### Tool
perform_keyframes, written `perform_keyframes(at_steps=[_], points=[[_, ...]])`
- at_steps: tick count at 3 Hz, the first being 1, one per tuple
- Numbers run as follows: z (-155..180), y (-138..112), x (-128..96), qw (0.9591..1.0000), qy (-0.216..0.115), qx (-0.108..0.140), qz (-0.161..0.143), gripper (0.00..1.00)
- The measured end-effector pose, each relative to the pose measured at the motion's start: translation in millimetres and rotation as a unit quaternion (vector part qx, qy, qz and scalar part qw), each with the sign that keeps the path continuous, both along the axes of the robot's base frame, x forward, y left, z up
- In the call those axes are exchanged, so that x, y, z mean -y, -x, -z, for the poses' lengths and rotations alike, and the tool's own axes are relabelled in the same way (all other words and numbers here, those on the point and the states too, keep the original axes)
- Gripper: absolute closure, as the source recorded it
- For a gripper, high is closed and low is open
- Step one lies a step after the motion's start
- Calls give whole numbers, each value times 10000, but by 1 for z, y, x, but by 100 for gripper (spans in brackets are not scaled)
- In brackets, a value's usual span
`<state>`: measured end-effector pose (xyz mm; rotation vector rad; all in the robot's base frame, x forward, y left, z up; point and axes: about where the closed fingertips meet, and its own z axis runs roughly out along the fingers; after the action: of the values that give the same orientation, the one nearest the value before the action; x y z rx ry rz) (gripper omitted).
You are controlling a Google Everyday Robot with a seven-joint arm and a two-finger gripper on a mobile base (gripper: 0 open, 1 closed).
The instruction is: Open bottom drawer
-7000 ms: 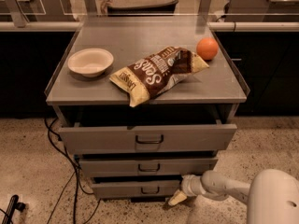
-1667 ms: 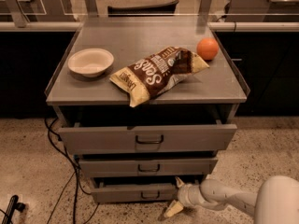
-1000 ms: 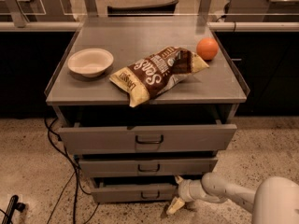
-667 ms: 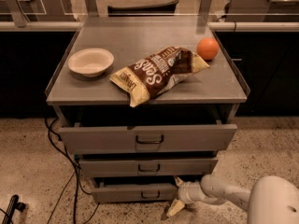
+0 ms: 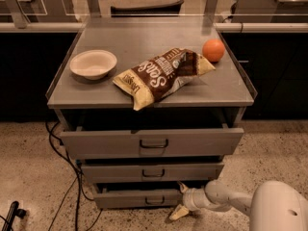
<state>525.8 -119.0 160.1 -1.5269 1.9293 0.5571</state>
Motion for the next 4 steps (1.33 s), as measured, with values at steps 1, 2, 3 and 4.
perform_keyframes(at_steps=[1,2,3,4], points=[[0,0,0,10000,0,0,0,38],[-8,0,0,10000,0,0,0,62],[-13,0,2,10000,0,0,0,84],[-25,10,10,9997,3,83,-209,100]])
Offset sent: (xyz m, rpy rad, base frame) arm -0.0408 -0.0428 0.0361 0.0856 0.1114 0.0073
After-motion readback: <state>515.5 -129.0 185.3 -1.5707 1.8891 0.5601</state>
